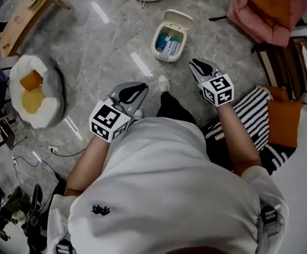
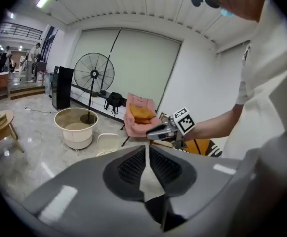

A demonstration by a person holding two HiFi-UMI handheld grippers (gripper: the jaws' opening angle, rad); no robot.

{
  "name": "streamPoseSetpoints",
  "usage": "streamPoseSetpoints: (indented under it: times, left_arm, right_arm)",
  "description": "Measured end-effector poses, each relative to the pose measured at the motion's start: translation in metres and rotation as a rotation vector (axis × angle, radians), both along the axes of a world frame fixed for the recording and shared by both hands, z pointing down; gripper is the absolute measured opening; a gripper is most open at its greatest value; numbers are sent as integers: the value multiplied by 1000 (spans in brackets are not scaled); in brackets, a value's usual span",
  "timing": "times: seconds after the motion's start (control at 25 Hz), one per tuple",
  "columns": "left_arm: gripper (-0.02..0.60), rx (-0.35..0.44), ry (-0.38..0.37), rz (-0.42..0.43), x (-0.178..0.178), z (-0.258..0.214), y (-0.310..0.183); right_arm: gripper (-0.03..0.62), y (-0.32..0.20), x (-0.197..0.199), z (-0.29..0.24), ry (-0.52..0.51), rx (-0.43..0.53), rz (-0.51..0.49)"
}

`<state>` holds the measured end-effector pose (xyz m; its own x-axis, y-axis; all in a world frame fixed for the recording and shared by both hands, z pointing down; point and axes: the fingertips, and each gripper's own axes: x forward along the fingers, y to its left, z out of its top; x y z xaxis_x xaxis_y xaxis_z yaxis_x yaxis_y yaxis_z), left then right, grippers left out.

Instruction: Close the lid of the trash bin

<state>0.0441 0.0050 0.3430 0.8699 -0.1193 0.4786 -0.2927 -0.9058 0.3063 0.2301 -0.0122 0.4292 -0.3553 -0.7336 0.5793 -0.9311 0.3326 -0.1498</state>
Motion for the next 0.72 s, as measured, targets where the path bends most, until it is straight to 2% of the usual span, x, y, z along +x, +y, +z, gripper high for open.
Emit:
streamPoseSetpoints:
  times: [0.28,0.48,0.72]
  left_arm:
    - [80,-44,-20,-125,33,9,-31]
    - [80,-73,-40,-225,34,17,-43]
    - [80,-106,-61,-276,35,27,-52]
  right_arm:
    - [48,-94,65,71,-4,-87,-66]
    - [48,-144,94,114,-5,-139,-75]
    - [48,-203,117,143,12,-146,-86]
